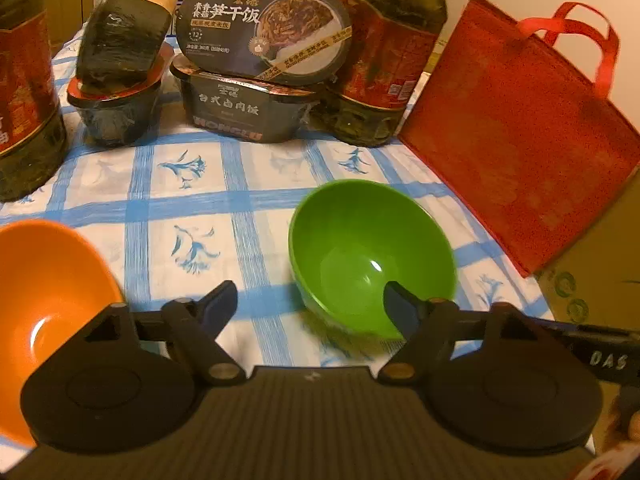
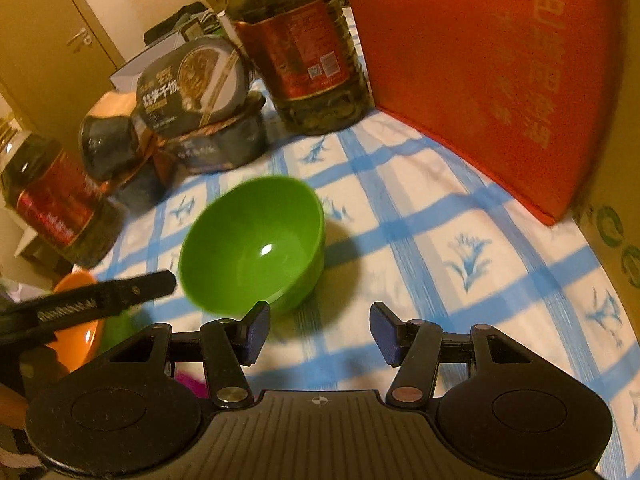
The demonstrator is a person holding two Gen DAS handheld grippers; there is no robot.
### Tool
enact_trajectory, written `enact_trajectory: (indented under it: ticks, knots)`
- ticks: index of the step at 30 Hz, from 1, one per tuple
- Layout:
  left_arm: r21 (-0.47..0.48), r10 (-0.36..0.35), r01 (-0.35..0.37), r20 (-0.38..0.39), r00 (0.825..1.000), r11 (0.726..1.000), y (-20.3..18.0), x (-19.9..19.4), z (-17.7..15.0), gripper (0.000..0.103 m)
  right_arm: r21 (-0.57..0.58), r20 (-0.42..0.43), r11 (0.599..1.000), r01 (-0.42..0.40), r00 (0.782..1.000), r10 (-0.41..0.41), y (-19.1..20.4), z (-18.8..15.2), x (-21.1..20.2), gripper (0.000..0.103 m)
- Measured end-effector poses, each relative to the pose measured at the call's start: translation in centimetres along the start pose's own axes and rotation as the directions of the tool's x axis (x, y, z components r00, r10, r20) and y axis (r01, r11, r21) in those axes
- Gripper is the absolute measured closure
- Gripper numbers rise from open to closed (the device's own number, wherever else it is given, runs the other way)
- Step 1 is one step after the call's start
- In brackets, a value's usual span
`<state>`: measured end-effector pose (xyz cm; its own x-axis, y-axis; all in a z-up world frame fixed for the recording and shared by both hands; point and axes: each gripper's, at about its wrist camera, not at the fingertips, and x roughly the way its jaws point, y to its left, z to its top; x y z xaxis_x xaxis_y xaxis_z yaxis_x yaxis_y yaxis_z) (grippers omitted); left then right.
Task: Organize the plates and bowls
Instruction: 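Close both tools on the rim of the green bowl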
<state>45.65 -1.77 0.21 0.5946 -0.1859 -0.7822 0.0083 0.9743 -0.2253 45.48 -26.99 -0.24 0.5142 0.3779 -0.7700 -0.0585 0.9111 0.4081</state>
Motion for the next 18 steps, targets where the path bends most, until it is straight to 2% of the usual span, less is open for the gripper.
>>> enact_trajectory:
  ticks: [4,8,13,18]
  knots:
    - [0.002,0.016,-0.016,-0.002,1.0,1.0,-0.1,1.8,0.8,0.036,0.01,-0.002,1.0,-0.019,1.0,0.019,-0.3,1.8,1.7,0.047]
    - [0.007,0.014,-0.014,-0.012,1.0,1.0,0.0,3.1,1.2,0.047,0.003,-0.019,1.0,-0.007,1.0,0.007,-0.4,2.9,3.6,0.06]
    - [0.019,0.007,-0.006,-0.033,0.999,1.0,0.3,4.6,1.4,0.059,0.013,-0.039,1.0,-0.008,0.999,0.009,-0.8,3.8,5.4,0.065]
    - [0.019,0.0,0.001,-0.046,0.999,1.0,0.6,5.5,1.4,0.067,0.007,-0.057,1.0,-0.009,0.998,0.009,-0.8,4.1,6.5,0.075]
